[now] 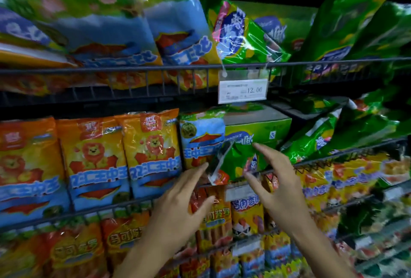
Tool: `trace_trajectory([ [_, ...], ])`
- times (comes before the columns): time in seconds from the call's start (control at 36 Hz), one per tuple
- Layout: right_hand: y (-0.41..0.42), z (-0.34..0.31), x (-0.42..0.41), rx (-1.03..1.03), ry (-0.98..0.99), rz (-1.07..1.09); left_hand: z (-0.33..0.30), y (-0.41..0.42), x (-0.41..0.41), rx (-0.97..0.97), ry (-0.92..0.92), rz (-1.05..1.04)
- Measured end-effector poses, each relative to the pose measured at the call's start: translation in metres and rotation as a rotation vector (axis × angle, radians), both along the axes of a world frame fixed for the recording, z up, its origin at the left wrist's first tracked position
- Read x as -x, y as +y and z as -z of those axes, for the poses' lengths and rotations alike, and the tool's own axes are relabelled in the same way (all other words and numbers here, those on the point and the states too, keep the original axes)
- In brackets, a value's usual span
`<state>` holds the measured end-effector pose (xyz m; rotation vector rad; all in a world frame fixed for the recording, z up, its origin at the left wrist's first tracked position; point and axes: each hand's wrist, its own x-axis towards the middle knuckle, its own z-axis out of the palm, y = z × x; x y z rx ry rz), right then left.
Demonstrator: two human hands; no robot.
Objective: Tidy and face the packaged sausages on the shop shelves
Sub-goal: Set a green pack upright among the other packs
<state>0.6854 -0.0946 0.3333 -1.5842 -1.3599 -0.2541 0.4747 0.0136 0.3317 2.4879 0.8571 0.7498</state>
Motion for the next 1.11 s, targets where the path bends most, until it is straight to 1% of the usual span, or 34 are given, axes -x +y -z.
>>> trace_trajectory([
  [0.06,0.006,0.001,-0.013,0.010,-0.037,-0.068,-0.002,-0.005,-0.008,0.060,-0.012,-0.062],
  [0.17,0.015,0.008,-0.039,0.045,-0.058,-0.162,-0.002,-0.012,-0.022,0.110,0.017,-0.191],
  [0.28,0.023,0.008,-0.056,0.099,-0.126,-0.195,0.000,-0.014,-0.038,0.146,-0.106,-0.272],
  [0.33,0.025,0.005,-0.060,0.068,-0.110,-0.193,0.001,-0.018,-0.045,0.147,-0.229,-0.287],
  [0.39,0.027,0.002,-0.062,-0.003,-0.043,-0.179,-0.004,-0.025,-0.053,0.125,-0.379,-0.280],
  [0.5,0.028,-0.009,-0.069,-0.074,0.223,-0.140,-0.023,-0.035,-0.081,0.082,-0.650,-0.237],
  [0.58,0.025,-0.019,-0.076,-0.094,0.362,-0.111,-0.044,-0.035,-0.105,0.093,-0.787,-0.156],
  [0.64,0.024,-0.020,-0.083,-0.053,0.375,-0.092,-0.051,-0.032,-0.120,0.112,-0.768,-0.106],
  [0.72,0.023,-0.015,-0.096,0.040,0.333,-0.064,-0.041,-0.026,-0.135,0.083,-0.576,-0.068],
  [0.81,0.021,-0.014,-0.101,0.029,0.306,-0.068,-0.026,-0.027,-0.140,0.025,-0.431,-0.060],
  [0.89,0.020,-0.018,-0.097,0.016,0.295,-0.065,-0.022,-0.027,-0.140,-0.012,-0.348,-0.058],
  [0.97,0.021,-0.020,-0.095,-0.008,0.306,-0.059,-0.025,-0.024,-0.142,-0.029,-0.367,-0.062],
  [1.06,0.020,-0.024,-0.097,-0.044,0.319,-0.014,-0.029,-0.023,-0.145,0.015,-0.417,-0.040],
  [1.11,0.018,-0.026,-0.099,-0.058,0.354,0.021,-0.028,-0.021,-0.148,0.035,-0.417,-0.021],
])
